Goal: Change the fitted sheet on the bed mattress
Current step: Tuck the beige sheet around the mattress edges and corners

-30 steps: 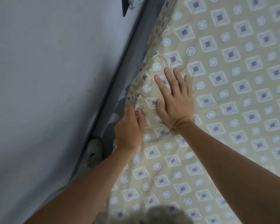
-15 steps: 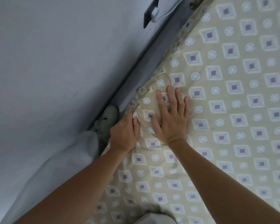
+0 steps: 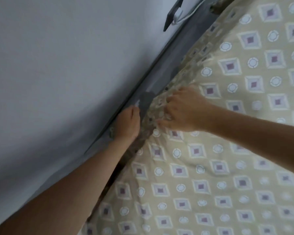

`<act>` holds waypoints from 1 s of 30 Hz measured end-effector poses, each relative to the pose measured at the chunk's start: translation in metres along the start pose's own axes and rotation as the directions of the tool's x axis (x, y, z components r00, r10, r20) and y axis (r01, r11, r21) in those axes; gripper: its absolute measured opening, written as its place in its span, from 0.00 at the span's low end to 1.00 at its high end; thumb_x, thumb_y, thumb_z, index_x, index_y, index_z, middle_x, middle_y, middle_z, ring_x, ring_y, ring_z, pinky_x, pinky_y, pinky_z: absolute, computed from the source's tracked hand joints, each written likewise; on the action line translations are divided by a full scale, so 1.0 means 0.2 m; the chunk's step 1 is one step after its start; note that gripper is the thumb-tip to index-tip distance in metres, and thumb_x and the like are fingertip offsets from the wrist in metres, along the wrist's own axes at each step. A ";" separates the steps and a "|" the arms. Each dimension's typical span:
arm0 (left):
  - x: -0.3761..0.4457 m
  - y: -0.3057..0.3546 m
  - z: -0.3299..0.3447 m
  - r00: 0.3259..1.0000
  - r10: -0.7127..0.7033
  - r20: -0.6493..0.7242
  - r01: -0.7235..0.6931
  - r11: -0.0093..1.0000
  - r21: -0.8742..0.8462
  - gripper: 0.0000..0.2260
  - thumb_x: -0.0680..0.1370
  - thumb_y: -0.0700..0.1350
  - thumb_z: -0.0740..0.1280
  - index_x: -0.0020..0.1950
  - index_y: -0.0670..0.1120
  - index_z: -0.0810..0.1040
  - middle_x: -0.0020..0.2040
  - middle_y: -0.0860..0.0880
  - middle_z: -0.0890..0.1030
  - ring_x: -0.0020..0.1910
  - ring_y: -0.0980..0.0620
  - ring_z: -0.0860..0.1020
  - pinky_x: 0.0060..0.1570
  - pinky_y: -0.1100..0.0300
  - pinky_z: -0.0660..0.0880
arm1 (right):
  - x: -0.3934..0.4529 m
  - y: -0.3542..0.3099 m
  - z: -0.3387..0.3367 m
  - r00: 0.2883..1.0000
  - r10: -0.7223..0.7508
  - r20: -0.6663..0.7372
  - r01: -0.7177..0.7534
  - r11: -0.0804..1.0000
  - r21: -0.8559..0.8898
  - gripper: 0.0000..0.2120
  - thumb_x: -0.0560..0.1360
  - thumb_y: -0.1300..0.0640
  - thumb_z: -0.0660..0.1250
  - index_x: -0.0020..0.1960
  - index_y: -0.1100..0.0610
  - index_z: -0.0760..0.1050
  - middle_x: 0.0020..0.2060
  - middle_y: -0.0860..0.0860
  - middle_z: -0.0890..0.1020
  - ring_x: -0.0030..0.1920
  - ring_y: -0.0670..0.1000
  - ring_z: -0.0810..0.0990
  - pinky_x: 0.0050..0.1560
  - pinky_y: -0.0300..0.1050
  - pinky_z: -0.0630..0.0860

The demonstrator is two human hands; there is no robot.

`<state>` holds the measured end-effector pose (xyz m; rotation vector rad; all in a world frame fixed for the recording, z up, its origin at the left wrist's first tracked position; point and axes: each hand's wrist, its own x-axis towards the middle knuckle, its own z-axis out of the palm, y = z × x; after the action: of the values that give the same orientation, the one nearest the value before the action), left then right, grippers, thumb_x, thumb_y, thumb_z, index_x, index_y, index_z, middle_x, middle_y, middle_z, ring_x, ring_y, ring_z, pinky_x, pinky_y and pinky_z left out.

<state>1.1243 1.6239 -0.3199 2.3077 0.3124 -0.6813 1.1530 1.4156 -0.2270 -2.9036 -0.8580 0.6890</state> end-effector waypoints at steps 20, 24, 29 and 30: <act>0.10 -0.14 0.31 0.851 -0.137 0.508 0.297 0.922 -0.248 0.19 0.87 0.59 0.57 0.59 0.48 0.82 0.64 0.46 0.83 0.59 0.49 0.79 0.66 0.54 0.73 | -0.09 0.05 -0.15 0.964 -0.255 0.070 0.265 0.936 -0.234 0.25 0.76 0.48 0.39 0.36 0.55 0.71 0.27 0.46 0.72 0.29 0.52 0.71 0.33 0.43 0.64; 0.10 -0.10 0.32 0.834 -0.108 0.541 0.339 0.874 -0.349 0.19 0.85 0.61 0.59 0.55 0.51 0.83 0.61 0.55 0.81 0.60 0.54 0.78 0.67 0.58 0.69 | -0.09 0.03 -0.16 0.969 -0.236 0.078 0.249 0.915 -0.318 0.18 0.81 0.51 0.52 0.35 0.55 0.68 0.25 0.45 0.71 0.27 0.48 0.68 0.31 0.42 0.59; 0.14 -0.10 0.35 0.604 -0.165 0.780 0.591 0.749 -0.300 0.31 0.76 0.71 0.65 0.66 0.49 0.84 0.60 0.44 0.86 0.61 0.42 0.83 0.71 0.43 0.74 | -0.12 -0.01 -0.22 0.961 -0.270 0.056 0.275 0.928 -0.252 0.22 0.74 0.48 0.37 0.35 0.55 0.65 0.27 0.47 0.70 0.30 0.52 0.71 0.33 0.42 0.62; 0.14 -0.08 0.33 0.541 -0.168 0.824 0.619 0.743 -0.255 0.32 0.76 0.71 0.65 0.65 0.47 0.84 0.60 0.43 0.86 0.61 0.41 0.83 0.71 0.43 0.74 | -0.12 -0.01 -0.22 0.972 -0.228 0.049 0.233 0.942 -0.240 0.23 0.72 0.47 0.36 0.34 0.55 0.65 0.26 0.47 0.70 0.29 0.52 0.71 0.33 0.42 0.62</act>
<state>1.1152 1.5903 -0.3850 1.2253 0.5651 -1.5360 1.1528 1.4088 -0.1784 -2.9319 -1.3497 0.6341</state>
